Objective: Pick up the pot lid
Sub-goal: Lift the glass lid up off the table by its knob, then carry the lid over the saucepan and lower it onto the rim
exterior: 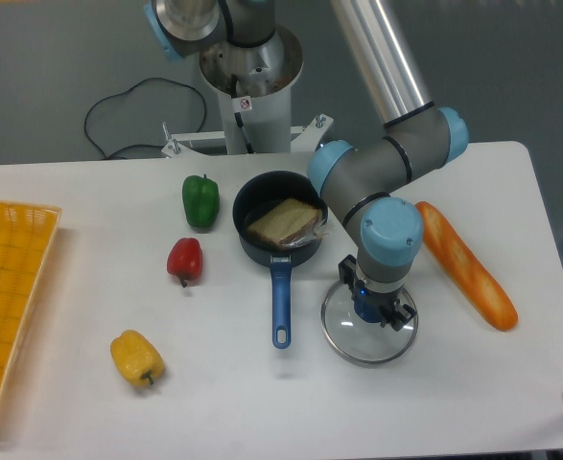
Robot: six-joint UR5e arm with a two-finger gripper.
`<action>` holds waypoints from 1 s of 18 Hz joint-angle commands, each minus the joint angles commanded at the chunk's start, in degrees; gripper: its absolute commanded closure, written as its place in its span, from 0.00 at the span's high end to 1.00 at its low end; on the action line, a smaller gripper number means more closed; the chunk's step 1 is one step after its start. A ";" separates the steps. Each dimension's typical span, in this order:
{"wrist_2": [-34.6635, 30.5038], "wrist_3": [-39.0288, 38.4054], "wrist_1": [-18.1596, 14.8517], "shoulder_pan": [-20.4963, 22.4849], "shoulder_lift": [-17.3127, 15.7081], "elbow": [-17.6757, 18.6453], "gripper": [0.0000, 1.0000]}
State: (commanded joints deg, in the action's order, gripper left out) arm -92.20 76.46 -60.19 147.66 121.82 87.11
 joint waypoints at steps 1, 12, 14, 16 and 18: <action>0.00 0.52 -1.32 0.00 -0.09 -0.71 0.39; 1.23 0.88 -12.48 -0.88 -3.42 -6.34 0.39; 1.40 0.88 -13.11 -1.32 -5.00 -6.43 0.39; 1.93 0.88 -14.68 -1.49 -6.67 -6.51 0.39; 2.02 0.88 -16.53 -2.28 -7.99 -7.21 0.39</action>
State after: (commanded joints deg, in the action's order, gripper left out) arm -90.18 77.34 -76.72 145.38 113.82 79.90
